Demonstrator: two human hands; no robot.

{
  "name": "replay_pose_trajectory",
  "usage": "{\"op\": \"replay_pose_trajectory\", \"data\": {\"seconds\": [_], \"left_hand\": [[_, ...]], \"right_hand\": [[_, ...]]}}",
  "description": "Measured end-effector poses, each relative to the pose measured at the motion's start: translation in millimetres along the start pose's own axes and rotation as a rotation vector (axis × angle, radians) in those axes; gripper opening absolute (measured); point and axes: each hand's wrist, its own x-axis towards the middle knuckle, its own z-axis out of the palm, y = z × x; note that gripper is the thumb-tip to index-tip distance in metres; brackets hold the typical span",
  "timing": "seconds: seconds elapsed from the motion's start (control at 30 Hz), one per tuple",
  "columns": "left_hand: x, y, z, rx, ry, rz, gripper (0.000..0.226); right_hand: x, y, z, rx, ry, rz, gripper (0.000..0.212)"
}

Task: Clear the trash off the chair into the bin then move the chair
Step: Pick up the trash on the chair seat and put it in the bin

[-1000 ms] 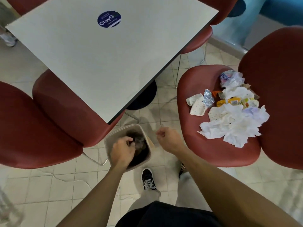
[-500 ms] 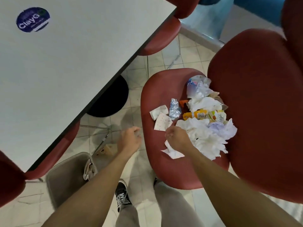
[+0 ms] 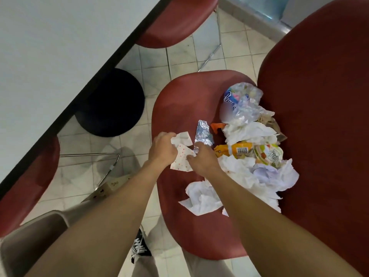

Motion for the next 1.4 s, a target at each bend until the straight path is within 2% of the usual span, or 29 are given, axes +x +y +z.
{"op": "replay_pose_trajectory", "data": {"seconds": [0.13, 0.27, 0.47, 0.63, 0.73, 0.8, 1.03, 1.23, 1.4], "left_hand": [[8.9, -15.2, 10.2, 0.015, -0.053, -0.065, 0.037], [9.9, -23.4, 18.5, -0.019, -0.097, -0.084, 0.046], [2.5, -26.4, 28.1, -0.102, -0.044, -0.138, 0.022], [-19.0, -32.0, 29.0, -0.214, -0.008, -0.233, 0.016], [-32.3, -42.0, 27.9, -0.290, 0.043, -0.328, 0.014], [-37.9, -52.5, 27.2, -0.355, 0.070, -0.384, 0.015], [-67.4, -84.1, 30.0, -0.447, 0.037, -0.455, 0.013], [-100.4, -102.5, 14.7, -0.528, 0.072, -0.499, 0.014], [-143.1, -107.7, -28.4, -0.624, 0.157, -0.481, 0.015]], "right_hand": [[16.4, 10.7, 10.0, -0.042, -0.014, 0.055, 0.047], [18.2, 12.3, 13.9, 0.009, -0.038, 0.050, 0.042], [10.6, 7.6, 26.6, -0.038, -0.013, 0.043, 0.020], [-5.7, 8.0, 38.4, -0.080, -0.048, 0.057, 0.022], [-20.0, 11.2, 53.3, -0.099, -0.126, 0.063, 0.047], [-24.1, 11.5, 63.0, -0.183, -0.126, 0.087, 0.054], [-35.9, 15.0, 92.0, -0.298, -0.032, 0.132, 0.022], [-55.6, 10.9, 83.7, -0.184, -0.026, 0.128, 0.022], [-94.6, -20.8, 73.8, -0.047, 0.026, 0.148, 0.019]]}}
